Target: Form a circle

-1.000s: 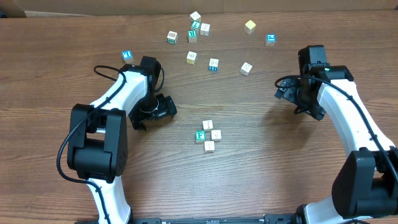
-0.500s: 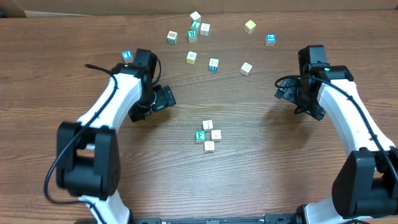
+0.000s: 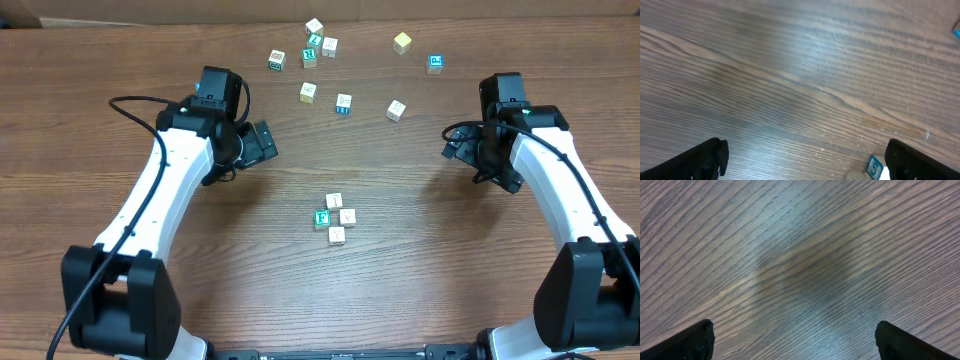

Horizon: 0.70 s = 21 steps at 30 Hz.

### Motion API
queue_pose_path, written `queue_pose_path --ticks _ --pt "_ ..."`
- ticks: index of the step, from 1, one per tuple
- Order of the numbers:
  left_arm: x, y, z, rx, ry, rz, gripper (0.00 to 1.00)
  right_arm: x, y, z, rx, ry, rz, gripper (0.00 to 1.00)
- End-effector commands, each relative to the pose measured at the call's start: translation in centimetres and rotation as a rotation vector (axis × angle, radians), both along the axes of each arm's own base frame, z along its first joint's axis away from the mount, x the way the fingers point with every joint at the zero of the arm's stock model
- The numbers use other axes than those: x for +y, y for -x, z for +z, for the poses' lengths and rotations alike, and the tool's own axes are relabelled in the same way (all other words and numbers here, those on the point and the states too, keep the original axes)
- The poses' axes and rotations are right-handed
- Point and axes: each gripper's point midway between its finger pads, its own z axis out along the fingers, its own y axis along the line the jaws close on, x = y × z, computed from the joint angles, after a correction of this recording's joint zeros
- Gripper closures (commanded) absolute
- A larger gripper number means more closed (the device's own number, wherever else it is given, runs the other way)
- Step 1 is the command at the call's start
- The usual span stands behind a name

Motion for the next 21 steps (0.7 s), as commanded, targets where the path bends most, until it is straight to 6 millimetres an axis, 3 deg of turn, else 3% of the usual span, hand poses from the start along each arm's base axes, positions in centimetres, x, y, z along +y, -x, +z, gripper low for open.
queue_pose_path --ticks 1,7,12,15,21 --pt "1.5 -0.1 2.5 -0.082 -0.070 0.004 0.00 -0.3 -0.4 1.0 -0.033 0.010 -0.007 0.00" --pt "1.7 0.5 4.5 -0.125 -0.071 -0.015 0.00 -0.3 -0.4 1.0 -0.033 0.010 -0.007 0.00" --pt "2.2 2.6 5.3 -0.092 -0.108 -0.075 0.00 -0.3 -0.4 1.0 -0.033 0.010 -0.007 0.00" --pt "2.7 3.9 5.1 -0.045 -0.132 -0.082 0.00 -0.3 -0.4 1.0 -0.033 0.010 -0.007 0.00" --pt "2.7 4.0 4.2 -0.039 -0.134 -0.083 0.00 -0.3 -0.4 1.0 -0.033 0.010 -0.007 0.00"
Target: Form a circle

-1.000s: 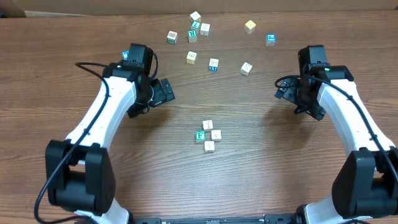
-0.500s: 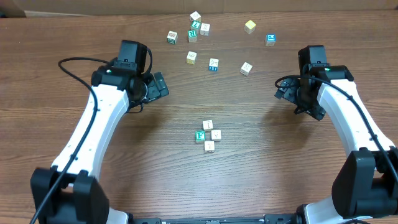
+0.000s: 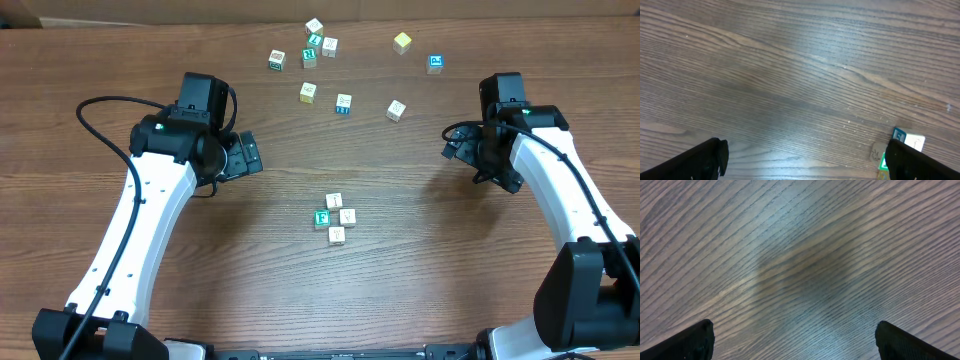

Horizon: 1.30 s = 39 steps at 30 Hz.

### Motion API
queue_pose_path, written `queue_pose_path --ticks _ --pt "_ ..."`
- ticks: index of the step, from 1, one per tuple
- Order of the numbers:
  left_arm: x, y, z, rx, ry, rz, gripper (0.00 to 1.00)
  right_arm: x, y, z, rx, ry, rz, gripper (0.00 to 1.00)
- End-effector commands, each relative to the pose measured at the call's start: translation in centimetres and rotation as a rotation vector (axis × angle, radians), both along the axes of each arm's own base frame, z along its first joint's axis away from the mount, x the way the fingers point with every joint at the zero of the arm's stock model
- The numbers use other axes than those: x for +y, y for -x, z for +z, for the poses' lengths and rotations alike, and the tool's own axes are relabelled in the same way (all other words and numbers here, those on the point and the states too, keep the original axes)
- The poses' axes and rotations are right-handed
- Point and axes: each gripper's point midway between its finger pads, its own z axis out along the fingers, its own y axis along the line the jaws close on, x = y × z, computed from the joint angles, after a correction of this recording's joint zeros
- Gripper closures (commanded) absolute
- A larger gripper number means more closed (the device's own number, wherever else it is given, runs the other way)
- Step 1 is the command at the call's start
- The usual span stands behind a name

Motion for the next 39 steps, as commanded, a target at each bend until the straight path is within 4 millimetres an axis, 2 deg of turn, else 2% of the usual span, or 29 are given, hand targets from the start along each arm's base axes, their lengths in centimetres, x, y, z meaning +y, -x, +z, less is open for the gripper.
queue_pose_path --ticks 1,8,12,15,19,27,39 --pt "0.4 -0.2 -0.3 -0.036 -0.021 -0.015 0.00 -0.3 -0.4 1.0 -0.033 0.009 -0.007 0.00" --pt "-1.0 -2.6 -2.5 -0.227 0.064 -0.036 0.00 -0.3 -0.4 1.0 -0.033 0.009 -0.007 0.00" --pt "-2.5 -3.8 -3.0 -0.391 0.137 -0.112 0.00 -0.3 -0.4 1.0 -0.033 0.009 -0.007 0.00" --pt "-3.3 -3.9 -3.1 -0.508 0.185 -0.144 0.00 -0.3 -0.4 1.0 -0.033 0.009 -0.007 0.00" --pt "-3.8 -3.3 -3.1 -0.625 0.230 -0.173 0.00 -0.3 -0.4 1.0 -0.033 0.009 -0.007 0.00" --pt "-3.7 -1.7 -3.0 -0.824 0.256 -0.192 0.00 -0.3 -0.4 1.0 -0.033 0.009 -0.007 0.00" --pt "-2.6 1.5 -4.2 -0.902 0.242 -0.176 0.00 -0.3 -0.4 1.0 -0.033 0.009 -0.007 0.00"
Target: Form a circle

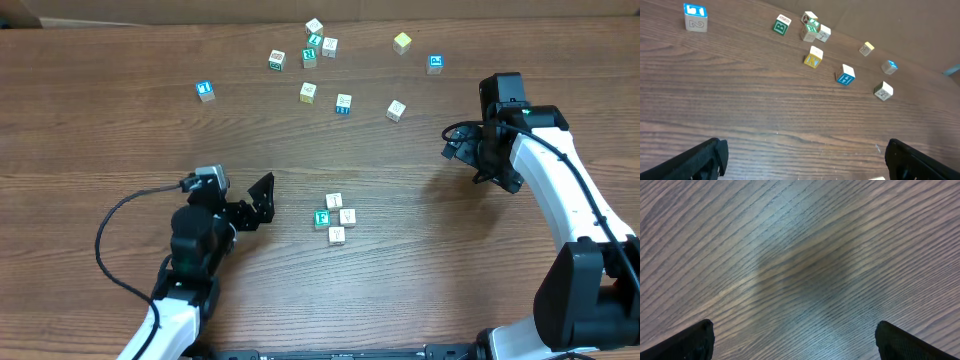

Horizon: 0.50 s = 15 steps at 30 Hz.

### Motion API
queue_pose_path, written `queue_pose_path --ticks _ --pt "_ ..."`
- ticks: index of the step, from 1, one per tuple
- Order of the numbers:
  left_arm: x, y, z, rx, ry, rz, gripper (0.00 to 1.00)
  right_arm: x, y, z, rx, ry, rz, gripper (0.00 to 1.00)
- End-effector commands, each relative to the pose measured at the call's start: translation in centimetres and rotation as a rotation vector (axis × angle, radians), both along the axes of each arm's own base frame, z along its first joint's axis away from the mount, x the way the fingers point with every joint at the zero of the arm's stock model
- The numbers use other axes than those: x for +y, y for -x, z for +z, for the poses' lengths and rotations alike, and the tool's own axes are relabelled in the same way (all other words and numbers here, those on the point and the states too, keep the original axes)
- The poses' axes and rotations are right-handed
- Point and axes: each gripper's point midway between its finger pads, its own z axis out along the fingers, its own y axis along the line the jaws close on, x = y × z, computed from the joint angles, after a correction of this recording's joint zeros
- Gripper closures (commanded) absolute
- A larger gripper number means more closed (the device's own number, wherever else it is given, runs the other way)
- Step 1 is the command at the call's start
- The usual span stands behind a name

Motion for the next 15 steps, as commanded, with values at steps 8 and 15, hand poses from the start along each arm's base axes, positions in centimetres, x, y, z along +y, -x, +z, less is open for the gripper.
queue_pose_path --ticks 8,15 --pt "1.5 3.1 -1.8 -0.061 -0.010 0.045 0.00 -0.3 -0.4 1.0 -0.032 0.010 -0.006 0.00" --pt "2.0 3.6 -1.5 -0.086 -0.010 0.073 0.00 -0.3 -0.4 1.0 -0.032 0.010 -0.006 0.00"
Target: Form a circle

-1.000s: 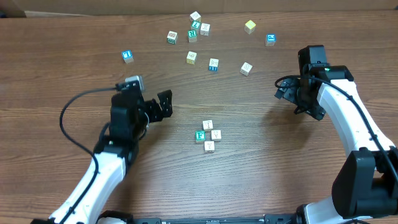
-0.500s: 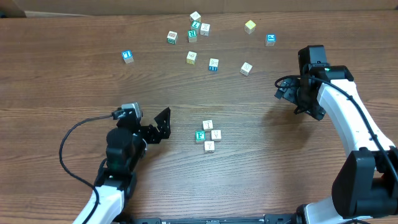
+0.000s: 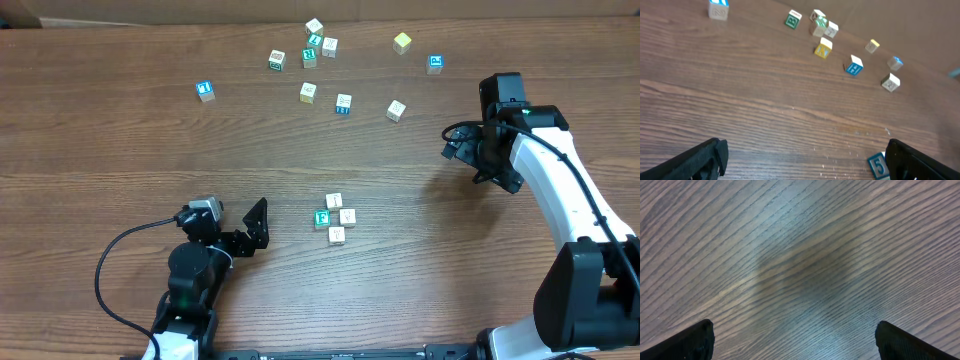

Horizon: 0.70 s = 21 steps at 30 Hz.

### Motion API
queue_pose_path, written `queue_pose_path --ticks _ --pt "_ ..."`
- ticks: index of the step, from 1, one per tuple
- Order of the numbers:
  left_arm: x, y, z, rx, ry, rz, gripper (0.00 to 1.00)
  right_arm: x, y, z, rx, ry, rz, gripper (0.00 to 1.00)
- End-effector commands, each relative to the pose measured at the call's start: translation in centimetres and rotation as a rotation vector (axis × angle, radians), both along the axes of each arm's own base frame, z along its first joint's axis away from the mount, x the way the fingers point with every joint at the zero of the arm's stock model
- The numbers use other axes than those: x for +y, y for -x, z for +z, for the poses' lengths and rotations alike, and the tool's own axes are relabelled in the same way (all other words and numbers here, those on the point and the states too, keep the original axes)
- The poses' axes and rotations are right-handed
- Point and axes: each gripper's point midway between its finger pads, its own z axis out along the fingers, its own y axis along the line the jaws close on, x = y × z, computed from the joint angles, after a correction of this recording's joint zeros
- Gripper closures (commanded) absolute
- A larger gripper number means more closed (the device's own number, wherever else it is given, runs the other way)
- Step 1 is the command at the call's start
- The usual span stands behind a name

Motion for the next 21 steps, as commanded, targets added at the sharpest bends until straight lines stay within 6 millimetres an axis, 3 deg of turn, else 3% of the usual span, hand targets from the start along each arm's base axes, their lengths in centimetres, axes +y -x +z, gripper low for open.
queue_pose_path --ticks 1,21 --pt "0.6 -0.1 0.7 -0.030 -0.007 0.028 0.00 -0.3 -0.4 1.0 -0.033 0.010 -0.007 0.00" --pt "2.1 2.7 1.4 -0.021 -0.040 0.084 0.00 -0.3 -0.4 1.0 -0.033 0.010 -0.007 0.00"
